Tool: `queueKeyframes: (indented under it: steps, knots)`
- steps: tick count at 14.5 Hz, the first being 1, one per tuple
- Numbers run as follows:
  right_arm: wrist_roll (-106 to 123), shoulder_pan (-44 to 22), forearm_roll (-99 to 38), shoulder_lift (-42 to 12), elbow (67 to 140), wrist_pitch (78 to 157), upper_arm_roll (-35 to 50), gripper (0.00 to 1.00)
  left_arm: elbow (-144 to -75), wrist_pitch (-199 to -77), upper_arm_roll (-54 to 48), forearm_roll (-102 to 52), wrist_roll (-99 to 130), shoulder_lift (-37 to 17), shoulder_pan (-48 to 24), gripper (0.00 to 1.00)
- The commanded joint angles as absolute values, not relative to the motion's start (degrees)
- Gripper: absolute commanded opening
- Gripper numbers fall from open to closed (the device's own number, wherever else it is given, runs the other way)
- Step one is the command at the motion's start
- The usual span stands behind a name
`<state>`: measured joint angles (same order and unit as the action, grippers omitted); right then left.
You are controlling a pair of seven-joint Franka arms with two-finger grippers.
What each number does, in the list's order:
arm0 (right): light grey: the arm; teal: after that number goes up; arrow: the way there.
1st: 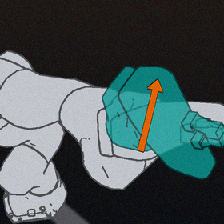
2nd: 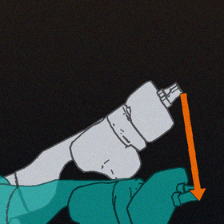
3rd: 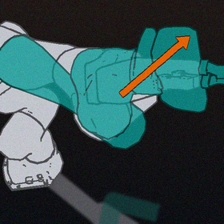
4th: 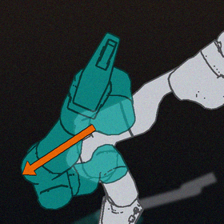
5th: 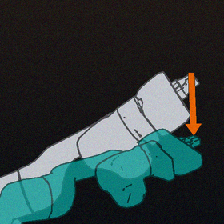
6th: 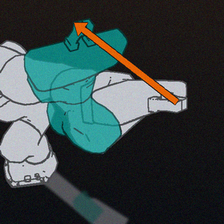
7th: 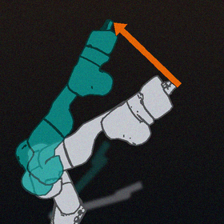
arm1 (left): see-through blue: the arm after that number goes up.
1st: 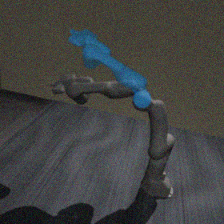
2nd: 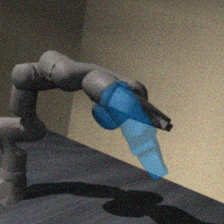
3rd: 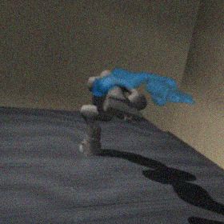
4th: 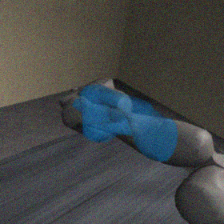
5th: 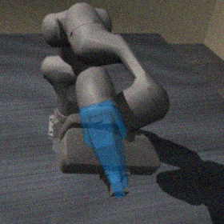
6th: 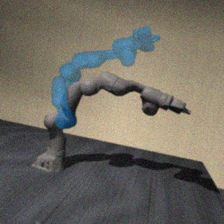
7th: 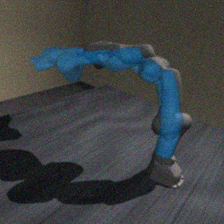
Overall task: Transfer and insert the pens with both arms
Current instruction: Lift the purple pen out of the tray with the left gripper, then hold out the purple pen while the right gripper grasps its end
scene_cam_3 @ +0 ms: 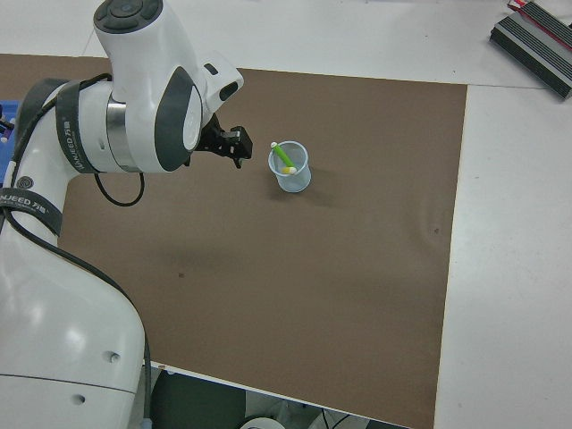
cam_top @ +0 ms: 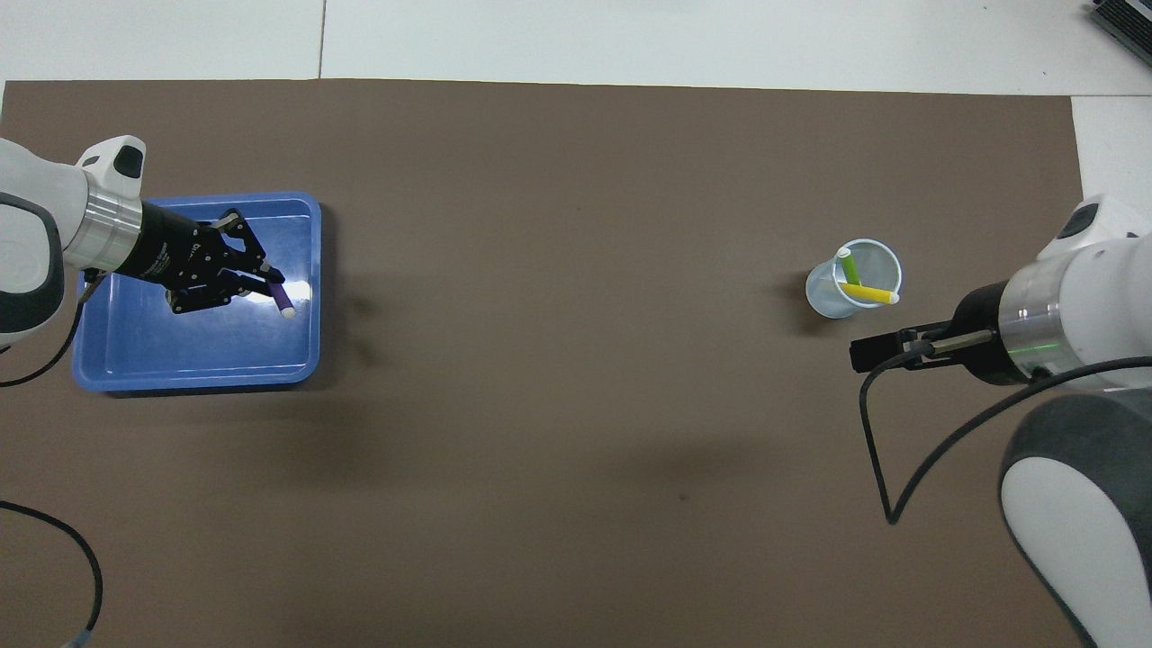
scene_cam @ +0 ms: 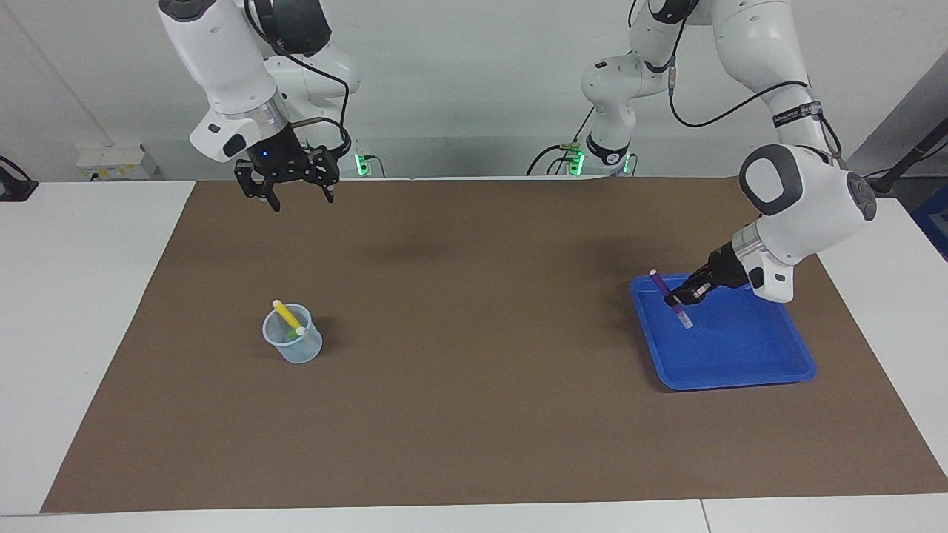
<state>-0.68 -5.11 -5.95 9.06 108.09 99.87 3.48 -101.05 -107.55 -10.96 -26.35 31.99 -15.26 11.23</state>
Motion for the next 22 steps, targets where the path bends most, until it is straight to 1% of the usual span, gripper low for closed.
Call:
queueKeyframes:
  steps: [1,2,4,6,8,12,16,18,20,22]
  knots:
    - [0.3,-4.8,-7.0,11.0,110.1,100.6,3.6,1.00,-102.3,-104.3,-10.4,-32.2,35.9,-13.8,11.5,0.00]
    - [0.3,-4.8,-8.2,11.0,110.1,101.2,3.7,1.00,-102.3,-104.0,-10.5,-32.9,36.2,-13.7,10.6,0.00]
    - [-0.1,-5.0,-14.6,10.7,110.2,103.8,3.6,1.00,-102.4,-104.1,-10.5,-35.1,40.1,-13.6,9.0,0.00]
    - [-0.2,-7.4,-16.3,10.3,110.1,106.2,3.7,1.00,-102.4,-104.1,-10.5,-39.4,45.6,-13.6,7.8,0.00]
    - [-1.5,-8.6,-21.2,9.2,110.1,109.4,3.7,1.00,-102.4,-104.5,-10.5,-42.7,50.3,-13.5,6.4,0.00]
    - [-6.0,-13.7,-25.2,5.8,110.1,118.5,3.7,1.00,-102.5,-106.4,-10.4,-46.6,57.7,-13.2,2.2,0.00]
    - [-14.2,-20.2,-25.4,1.1,109.9,128.2,3.7,1.00,-103.1,-112.0,-10.5,-52.3,63.0,-13.3,-2.1,0.00]
    - [-14.6,-21.7,-25.4,-0.6,108.7,129.8,3.8,1.00,-103.3,-116.7,-10.5,-54.1,69.5,-13.5,-5.4,0.00]
    - [-16.0,-23.4,-25.3,-1.8,107.2,129.6,3.8,1.00,-103.4,-120.6,-10.5,-54.4,72.7,-13.8,-8.9,0.00]
    - [-16.8,-24.3,-25.1,-1.8,107.0,129.3,3.8,1.00,-105.3,-121.9,-10.5,-56.0,73.4,-13.4,-10.1,0.00]
